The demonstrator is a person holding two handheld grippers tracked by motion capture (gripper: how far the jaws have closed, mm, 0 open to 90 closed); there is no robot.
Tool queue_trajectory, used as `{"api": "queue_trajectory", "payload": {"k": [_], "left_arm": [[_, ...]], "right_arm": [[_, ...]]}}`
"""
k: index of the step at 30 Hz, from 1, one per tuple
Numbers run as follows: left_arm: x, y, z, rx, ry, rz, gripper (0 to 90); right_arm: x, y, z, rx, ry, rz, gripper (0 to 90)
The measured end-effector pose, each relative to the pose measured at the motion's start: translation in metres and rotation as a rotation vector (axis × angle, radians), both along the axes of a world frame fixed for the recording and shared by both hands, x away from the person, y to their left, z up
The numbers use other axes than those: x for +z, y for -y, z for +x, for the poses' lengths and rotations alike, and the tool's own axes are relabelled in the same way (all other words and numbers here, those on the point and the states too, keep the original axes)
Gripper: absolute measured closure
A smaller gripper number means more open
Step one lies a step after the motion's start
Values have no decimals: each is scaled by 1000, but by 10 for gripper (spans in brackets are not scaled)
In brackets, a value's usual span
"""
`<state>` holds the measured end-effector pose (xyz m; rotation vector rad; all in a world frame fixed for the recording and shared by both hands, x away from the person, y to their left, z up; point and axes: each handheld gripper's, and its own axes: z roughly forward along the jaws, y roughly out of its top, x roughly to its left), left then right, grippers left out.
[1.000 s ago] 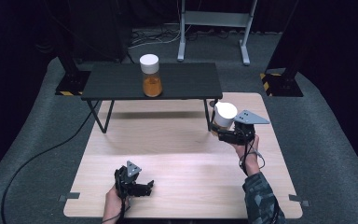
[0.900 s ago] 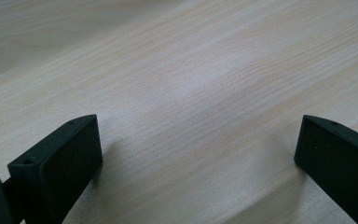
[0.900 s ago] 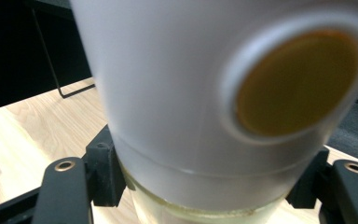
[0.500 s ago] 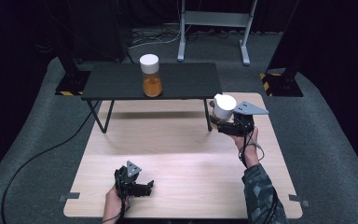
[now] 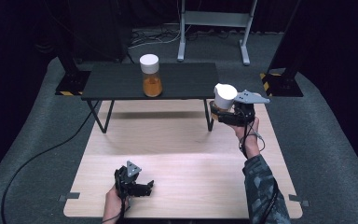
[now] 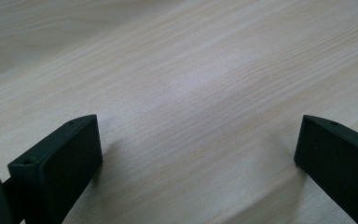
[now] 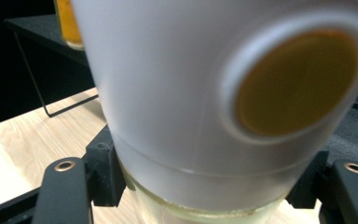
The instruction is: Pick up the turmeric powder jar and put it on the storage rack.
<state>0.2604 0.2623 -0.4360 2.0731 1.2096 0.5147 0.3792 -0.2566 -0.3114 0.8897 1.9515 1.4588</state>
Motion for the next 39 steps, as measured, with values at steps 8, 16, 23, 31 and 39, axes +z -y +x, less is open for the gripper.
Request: {"api": "queue_trajectory", "payload": {"k": [8,16,23,31,39], "left_arm": [[0,0,0,-1,0,1,1],[0,0,0,-1,-1,0,1],[0,0,0,-1,-1,0,1],[0,0,0,1,0,-4,1],[0,-1,0,-8,0,-3,1]], "right_arm": [[15,-1,8,-5,3,-2,294],[33,-5,16,-18,14,-15,294],[45,-13,29,-25,13,-37,294],[57,-23,50,-42,-9,-58,294],[56,-27,69,-55,-42,-53,293]]}}
